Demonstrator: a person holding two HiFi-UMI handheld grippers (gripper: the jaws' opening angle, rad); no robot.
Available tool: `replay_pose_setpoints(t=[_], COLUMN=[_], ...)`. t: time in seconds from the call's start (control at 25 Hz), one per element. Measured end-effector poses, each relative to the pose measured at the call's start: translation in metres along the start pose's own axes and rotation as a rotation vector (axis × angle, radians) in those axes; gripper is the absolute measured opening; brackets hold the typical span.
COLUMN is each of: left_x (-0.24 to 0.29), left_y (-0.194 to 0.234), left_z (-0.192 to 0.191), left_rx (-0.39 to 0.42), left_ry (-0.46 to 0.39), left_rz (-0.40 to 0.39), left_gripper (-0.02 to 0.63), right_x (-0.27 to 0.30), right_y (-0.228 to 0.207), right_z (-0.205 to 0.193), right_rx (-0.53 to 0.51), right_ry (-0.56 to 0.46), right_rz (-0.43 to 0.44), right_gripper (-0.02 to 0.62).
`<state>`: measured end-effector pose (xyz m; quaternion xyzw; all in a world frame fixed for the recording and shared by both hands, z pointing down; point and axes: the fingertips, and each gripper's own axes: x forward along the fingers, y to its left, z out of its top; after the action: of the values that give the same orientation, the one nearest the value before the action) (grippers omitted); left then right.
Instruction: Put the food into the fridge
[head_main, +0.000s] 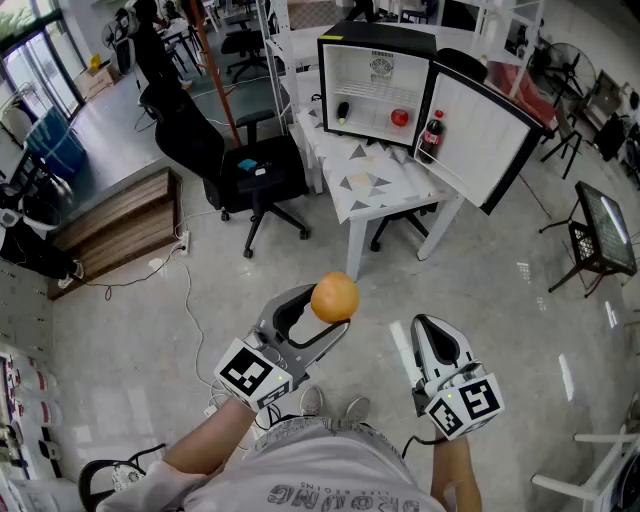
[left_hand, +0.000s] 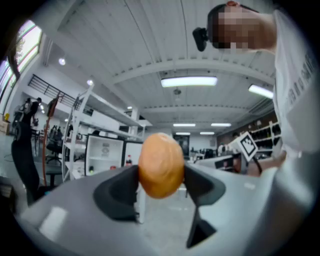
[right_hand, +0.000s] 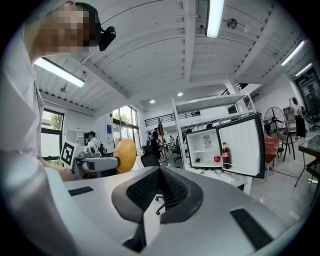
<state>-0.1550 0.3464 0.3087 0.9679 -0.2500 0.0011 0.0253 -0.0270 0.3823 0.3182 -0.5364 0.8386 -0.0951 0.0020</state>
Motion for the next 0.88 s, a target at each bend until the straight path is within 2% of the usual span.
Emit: replay_pose_setpoints(t=[0.88], left_x=[0.025], left_y=[-0.009], left_z=[-0.010], left_rx=[-0.010], left_ry=[0.016], left_rz=[0.003], left_gripper=[0.291], right_x=[0.001], right_y=[-0.027], right_z=[-0.008], right_rx=[0.030], right_ry=[0.017], right_rz=[-0.008], right_gripper=[0.003])
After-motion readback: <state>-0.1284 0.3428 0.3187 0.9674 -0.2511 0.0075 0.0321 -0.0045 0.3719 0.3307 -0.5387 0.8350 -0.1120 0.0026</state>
